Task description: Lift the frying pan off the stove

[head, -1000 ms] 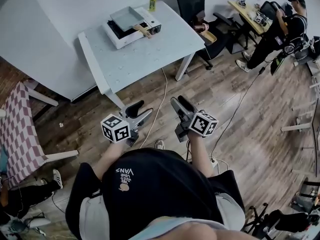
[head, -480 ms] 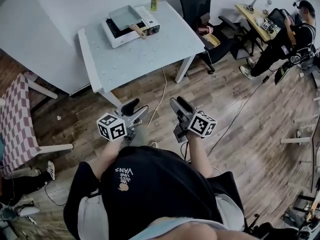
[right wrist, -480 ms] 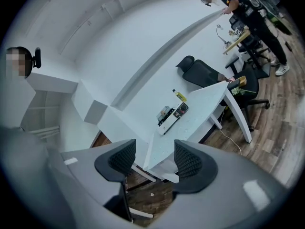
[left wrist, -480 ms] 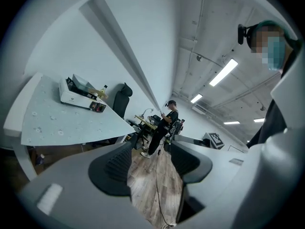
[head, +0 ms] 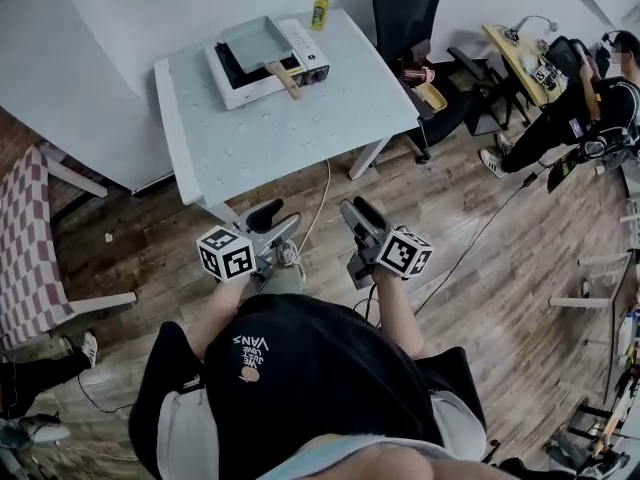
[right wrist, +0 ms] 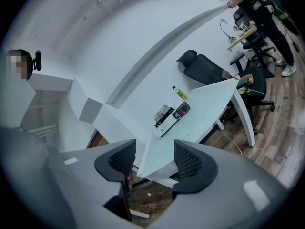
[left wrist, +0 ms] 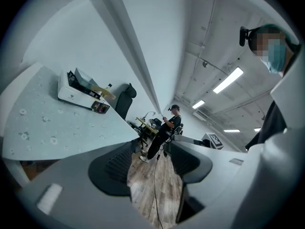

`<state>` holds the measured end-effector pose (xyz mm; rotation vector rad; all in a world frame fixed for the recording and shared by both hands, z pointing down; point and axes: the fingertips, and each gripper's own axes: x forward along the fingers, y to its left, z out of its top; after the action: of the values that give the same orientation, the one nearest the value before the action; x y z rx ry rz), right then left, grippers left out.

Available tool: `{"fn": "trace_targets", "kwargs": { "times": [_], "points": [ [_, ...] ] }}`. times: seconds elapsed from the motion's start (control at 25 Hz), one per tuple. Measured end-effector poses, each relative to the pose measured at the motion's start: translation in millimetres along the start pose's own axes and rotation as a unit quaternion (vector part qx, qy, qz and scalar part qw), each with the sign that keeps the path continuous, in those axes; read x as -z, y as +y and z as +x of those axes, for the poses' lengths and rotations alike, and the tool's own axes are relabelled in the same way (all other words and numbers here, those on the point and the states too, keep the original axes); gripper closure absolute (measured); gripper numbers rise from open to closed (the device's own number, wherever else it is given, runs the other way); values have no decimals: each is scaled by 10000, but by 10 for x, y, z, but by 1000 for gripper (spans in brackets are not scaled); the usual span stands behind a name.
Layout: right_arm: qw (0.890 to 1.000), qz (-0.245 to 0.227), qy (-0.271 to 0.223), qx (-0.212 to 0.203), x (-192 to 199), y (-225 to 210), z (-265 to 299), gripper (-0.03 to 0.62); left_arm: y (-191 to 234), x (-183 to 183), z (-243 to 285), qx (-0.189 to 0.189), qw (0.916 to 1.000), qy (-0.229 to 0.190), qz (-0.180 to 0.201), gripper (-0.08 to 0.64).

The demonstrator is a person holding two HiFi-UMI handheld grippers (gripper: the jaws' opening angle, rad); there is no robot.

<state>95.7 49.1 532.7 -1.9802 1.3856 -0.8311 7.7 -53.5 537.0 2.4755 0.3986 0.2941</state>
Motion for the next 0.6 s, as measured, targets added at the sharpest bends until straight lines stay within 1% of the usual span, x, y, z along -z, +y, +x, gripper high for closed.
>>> {"fn": "trace_targets", "kwargs": {
  "times": [0.12, 0.32, 0.48, 0.6],
  "points": [
    [9999, -46, 89, 24, -187, -97, 272, 348, 175, -172, 165, 24, 9999, -119, -102, 325],
    [9994, -114, 313, -105, -464, -136, 762, 348, 543, -417, 391, -69, 9992, -221, -329, 325],
    [9993, -122, 301, -171, -712, -164, 1063, 348, 696, -679, 568, -10, 9989, -296, -371, 325],
    [9991, -43, 348, -247, -810, -177, 1267, 348, 804, -812, 672, 14, 9989, -279, -384, 325]
  ]
}}
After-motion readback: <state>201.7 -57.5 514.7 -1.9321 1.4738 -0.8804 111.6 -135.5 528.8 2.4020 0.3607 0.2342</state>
